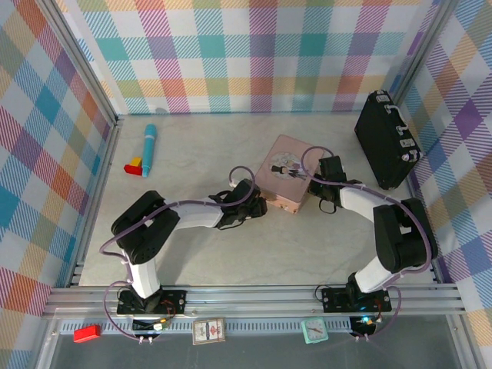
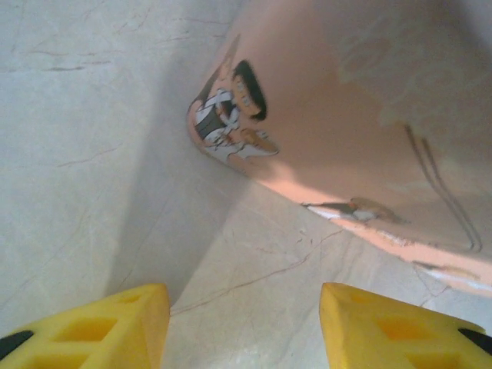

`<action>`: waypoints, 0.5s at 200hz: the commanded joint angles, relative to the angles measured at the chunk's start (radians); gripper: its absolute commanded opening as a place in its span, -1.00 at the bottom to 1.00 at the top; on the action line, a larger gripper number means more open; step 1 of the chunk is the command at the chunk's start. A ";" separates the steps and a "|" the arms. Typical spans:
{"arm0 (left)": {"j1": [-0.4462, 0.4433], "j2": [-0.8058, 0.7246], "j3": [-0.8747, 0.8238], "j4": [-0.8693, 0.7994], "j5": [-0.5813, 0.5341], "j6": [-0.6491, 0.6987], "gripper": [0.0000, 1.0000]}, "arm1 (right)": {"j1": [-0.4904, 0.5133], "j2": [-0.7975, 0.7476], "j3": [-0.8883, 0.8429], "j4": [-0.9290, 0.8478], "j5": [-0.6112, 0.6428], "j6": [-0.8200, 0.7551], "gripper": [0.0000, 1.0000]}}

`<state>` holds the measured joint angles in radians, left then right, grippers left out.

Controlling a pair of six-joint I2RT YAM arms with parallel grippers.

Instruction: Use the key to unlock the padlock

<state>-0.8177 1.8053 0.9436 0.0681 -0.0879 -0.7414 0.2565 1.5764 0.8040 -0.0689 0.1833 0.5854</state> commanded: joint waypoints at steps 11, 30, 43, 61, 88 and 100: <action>-0.006 -0.121 -0.089 0.085 0.003 -0.017 0.14 | 0.008 -0.001 -0.024 0.111 -0.131 0.014 -0.87; -0.005 -0.145 -0.061 0.062 0.002 -0.007 0.15 | 0.009 -0.014 -0.052 0.104 -0.180 0.003 -0.85; -0.005 -0.143 -0.020 0.010 -0.016 0.010 0.16 | 0.008 -0.024 -0.073 0.083 -0.202 -0.010 -0.84; -0.003 -0.140 0.031 -0.053 -0.058 0.041 0.18 | 0.009 -0.035 -0.109 0.068 -0.216 -0.022 -0.81; 0.003 -0.111 0.119 -0.144 -0.100 0.080 0.23 | 0.009 -0.038 -0.152 0.078 -0.255 -0.023 -0.76; 0.008 -0.082 0.160 -0.175 -0.096 0.087 0.24 | 0.009 -0.036 -0.166 0.094 -0.256 -0.023 -0.75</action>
<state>-0.8165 1.6901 1.0214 -0.0055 -0.1448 -0.7017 0.2573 1.5455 0.6773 0.0223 -0.0265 0.5793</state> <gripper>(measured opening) 0.616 0.125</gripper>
